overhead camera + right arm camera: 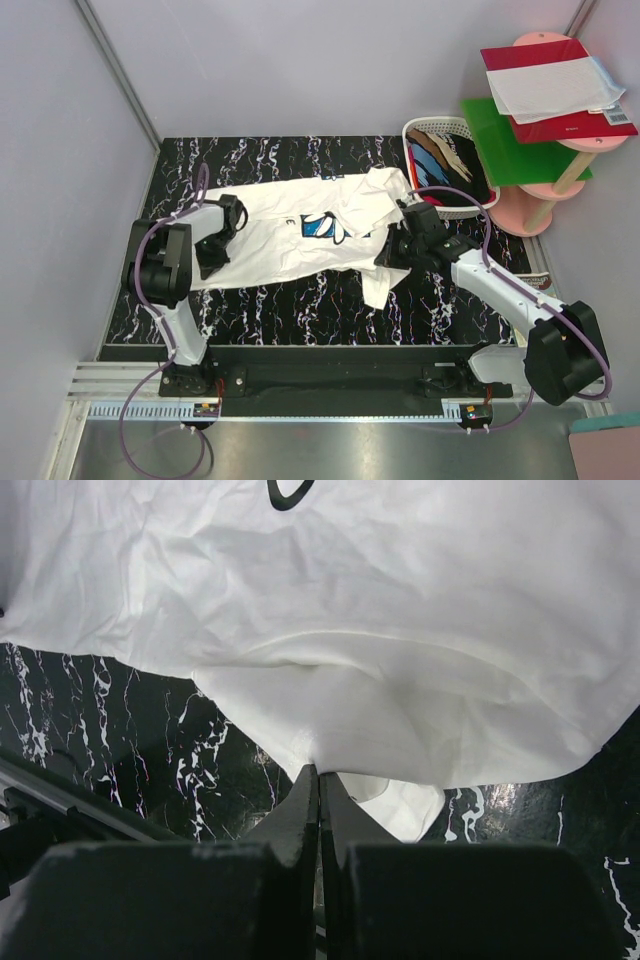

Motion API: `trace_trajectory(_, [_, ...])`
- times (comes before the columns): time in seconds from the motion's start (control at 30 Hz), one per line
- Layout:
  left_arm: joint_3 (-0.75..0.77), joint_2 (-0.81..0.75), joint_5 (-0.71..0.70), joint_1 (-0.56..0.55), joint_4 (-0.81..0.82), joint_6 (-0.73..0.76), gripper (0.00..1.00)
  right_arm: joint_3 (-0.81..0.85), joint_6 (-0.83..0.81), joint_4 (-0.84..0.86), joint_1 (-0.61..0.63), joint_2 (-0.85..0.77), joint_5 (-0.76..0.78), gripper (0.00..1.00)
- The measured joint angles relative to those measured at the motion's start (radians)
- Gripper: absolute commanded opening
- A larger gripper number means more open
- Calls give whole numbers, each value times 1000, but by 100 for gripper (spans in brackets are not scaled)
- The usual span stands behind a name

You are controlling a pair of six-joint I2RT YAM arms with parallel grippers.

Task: Fold and stack the t-shirts
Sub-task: Fold the tshirt

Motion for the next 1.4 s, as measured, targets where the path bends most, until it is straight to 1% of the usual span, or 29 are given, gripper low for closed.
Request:
trace_trajectory(0.03, [-11,-12,2,-9,2,-3,15,2,-1,-3,0,-1,4,0])
trace_trajectory(0.07, [-22,-28,2,-19,1,-8,41,3,-1,-8,0,-3,7,0])
trace_trajectory(0.13, [-40,-69,1,-35,-8,-25,69,6,-2,-14,0,-11,17,0])
trace_trajectory(0.17, [-42,-81,1,-39,-11,-18,90,6,-2,-15,0,-14,21,0])
trace_trajectory(0.2, [-44,-100,-5,-45,-13,-29,97,8,-3,-18,0,-17,27,0])
trace_trajectory(0.23, [-44,-115,-15,-47,-16,-36,99,11,-5,-21,0,-19,33,0])
trace_trajectory(0.43, [-55,-138,-76,-44,-16,-76,99,16,-18,-30,0,-19,59,0])
trace_trajectory(0.6, [-54,-95,-104,-43,-29,-76,95,16,-28,-30,0,-18,59,0])
trace_trajectory(0.8, [-47,-93,-74,-14,-29,-61,92,16,-35,-25,0,-18,55,0])
trace_trajectory(0.93, [-47,-102,-26,19,-20,-48,86,16,-45,-8,0,-19,48,0])
trace_trajectory(0.97, [-49,-105,-6,31,-14,-43,75,16,-49,-6,0,-19,47,0])
trace_trajectory(1.0, [-50,-108,6,40,-11,-42,69,16,-52,-6,0,-19,47,1])
trace_trajectory(1.03, [-55,-111,26,51,1,-38,59,16,-56,-6,0,-18,47,0])
trace_trajectory(1.07, [-58,-111,36,59,8,-33,37,16,-59,-6,0,-19,47,0])
trace_trajectory(1.1, [-62,-111,47,64,19,-35,23,16,-61,-5,-1,-19,47,0])
trace_trajectory(1.13, [-66,-108,62,69,31,-35,13,16,-64,-5,-2,-18,47,0])
trace_trajectory(1.17, [-74,-98,70,73,42,-32,0,16,-66,-5,-2,-18,47,0])
trace_trajectory(1.33, [-77,-72,72,74,32,-14,0,16,-69,-5,-11,-16,43,0])
trace_trajectory(1.37, [-77,-72,72,74,33,-13,6,16,-69,-5,-14,-16,39,0])
trace_trajectory(1.4, [-78,-74,72,74,34,-13,27,16,-69,-4,-16,-15,37,0])
